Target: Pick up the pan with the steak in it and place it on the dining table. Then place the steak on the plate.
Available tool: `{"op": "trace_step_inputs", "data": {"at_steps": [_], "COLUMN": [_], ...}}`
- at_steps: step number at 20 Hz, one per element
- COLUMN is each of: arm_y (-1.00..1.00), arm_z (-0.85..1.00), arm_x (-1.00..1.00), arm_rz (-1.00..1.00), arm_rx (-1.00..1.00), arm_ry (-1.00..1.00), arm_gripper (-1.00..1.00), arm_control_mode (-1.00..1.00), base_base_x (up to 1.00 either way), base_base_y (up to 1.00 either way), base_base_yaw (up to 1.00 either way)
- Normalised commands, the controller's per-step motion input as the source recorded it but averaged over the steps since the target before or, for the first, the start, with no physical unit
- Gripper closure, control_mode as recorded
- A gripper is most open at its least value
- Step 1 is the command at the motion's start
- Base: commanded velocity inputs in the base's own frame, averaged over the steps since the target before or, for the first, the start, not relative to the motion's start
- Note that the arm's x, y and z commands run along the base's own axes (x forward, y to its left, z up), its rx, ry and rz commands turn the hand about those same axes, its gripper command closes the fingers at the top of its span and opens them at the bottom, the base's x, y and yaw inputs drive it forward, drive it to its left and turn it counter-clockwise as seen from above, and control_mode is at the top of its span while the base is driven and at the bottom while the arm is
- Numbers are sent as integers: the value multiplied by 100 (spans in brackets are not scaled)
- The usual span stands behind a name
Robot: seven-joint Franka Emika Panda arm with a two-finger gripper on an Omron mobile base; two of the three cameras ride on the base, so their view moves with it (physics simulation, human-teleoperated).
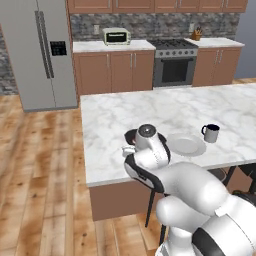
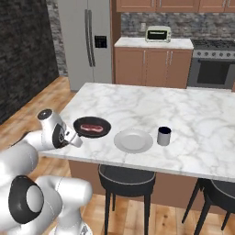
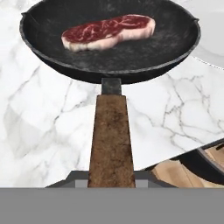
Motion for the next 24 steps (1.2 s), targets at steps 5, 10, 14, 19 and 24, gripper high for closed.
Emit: {"op": "trace_step_inputs", "data": {"at_steps": [5, 10, 14, 19, 24], "arm_y": [6, 0, 0, 0, 0], "arm_z": [-44, -43, -32, -12, -1], "arm_x": [0, 0, 9, 20, 11], "arm_rz": [-1, -2, -3, -2, -1], "arm_rx": [-3, -1, 0, 0, 0], "arm_ry": [6, 1, 0, 0, 1], "arm_gripper": [100, 100, 100, 100, -100], "arm_control_mode": [-100, -100, -100, -100, -100], "base_base_x": [0, 0, 0, 0, 0], "base_base_y": [0, 0, 0, 0, 0], "base_base_yaw": [0, 0, 0, 0, 0]}}
